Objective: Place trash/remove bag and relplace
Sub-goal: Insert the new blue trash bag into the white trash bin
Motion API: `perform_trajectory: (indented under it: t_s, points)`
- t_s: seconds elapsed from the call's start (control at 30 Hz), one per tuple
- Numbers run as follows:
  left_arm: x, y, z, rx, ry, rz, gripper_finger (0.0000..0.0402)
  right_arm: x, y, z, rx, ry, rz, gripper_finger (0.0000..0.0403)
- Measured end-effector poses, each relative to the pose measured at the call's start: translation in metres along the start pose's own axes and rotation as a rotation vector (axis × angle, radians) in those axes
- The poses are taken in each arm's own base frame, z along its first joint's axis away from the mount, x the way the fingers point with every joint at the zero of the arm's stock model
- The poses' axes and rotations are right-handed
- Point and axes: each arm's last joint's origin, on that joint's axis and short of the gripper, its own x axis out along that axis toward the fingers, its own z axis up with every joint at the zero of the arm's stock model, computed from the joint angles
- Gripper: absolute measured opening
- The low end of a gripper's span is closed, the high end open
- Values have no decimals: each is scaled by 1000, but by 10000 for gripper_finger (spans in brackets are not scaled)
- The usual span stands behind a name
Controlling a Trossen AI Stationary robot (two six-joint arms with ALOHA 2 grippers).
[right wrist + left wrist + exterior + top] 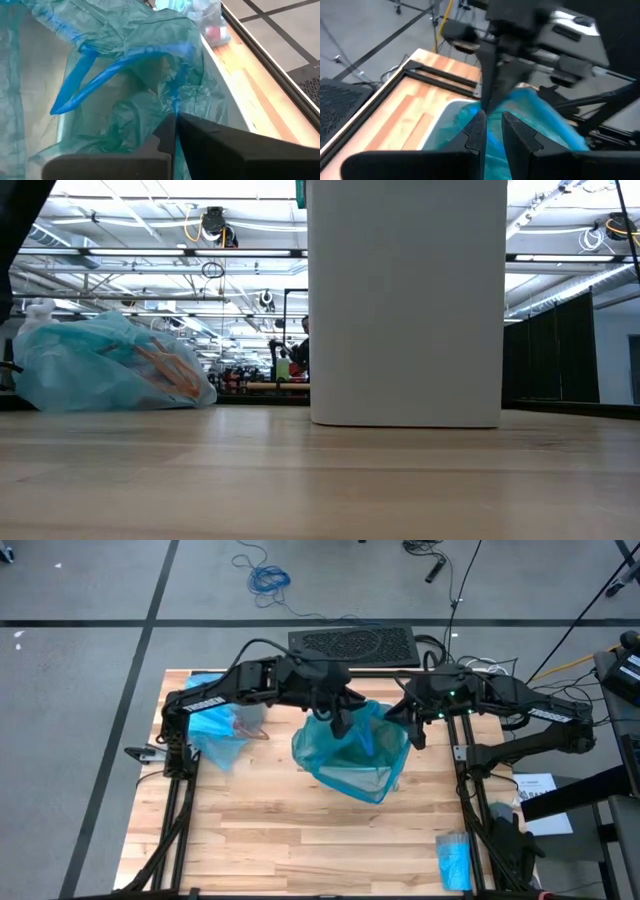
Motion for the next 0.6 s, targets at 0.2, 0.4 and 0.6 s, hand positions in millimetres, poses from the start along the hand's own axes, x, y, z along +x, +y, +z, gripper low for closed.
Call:
perform_trajectory:
  t_s: [0.2, 0.4, 0.6]
  points:
    - [-29, -24, -4, 1, 26, -59, 56, -1, 0, 0, -8, -3, 1, 2]
    - [-41, -42, -22, -14, 111, 104, 56, -3, 0, 1, -25, -22, 5, 3]
    - [-47, -58, -32, -19, 142, 117, 56, -11, 2, 5, -47, -90, 16, 3]
